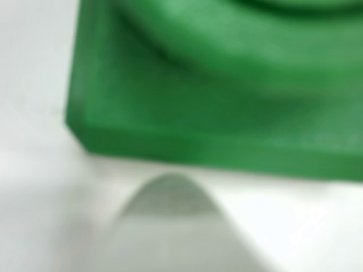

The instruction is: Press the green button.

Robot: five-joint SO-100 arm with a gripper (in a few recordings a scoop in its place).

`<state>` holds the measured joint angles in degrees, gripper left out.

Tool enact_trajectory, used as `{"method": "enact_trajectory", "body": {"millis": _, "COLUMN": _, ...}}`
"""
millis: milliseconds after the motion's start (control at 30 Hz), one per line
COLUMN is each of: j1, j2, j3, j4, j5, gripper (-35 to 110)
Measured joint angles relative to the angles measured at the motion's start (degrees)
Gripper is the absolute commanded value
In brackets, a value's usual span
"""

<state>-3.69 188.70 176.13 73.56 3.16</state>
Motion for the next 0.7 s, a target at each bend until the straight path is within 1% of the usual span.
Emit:
{"method": "enact_trajectory", "body": {"millis": 167, "j1": -3.3, "j2": 0.2, "j3": 0.0, "j4": 0.0, "j5": 4.7, "gripper": 0}}
{"method": "enact_trajectory", "body": {"millis": 467, "j1": -13.8, "j2": 0.2, "j3": -5.8, "j4": 3.3, "j5": 15.6, "gripper": 0}}
{"method": "enact_trajectory", "body": {"millis": 700, "j1": -18.0, "j2": 0.0, "j3": -9.7, "j4": 4.9, "j5": 18.4, "gripper": 0}}
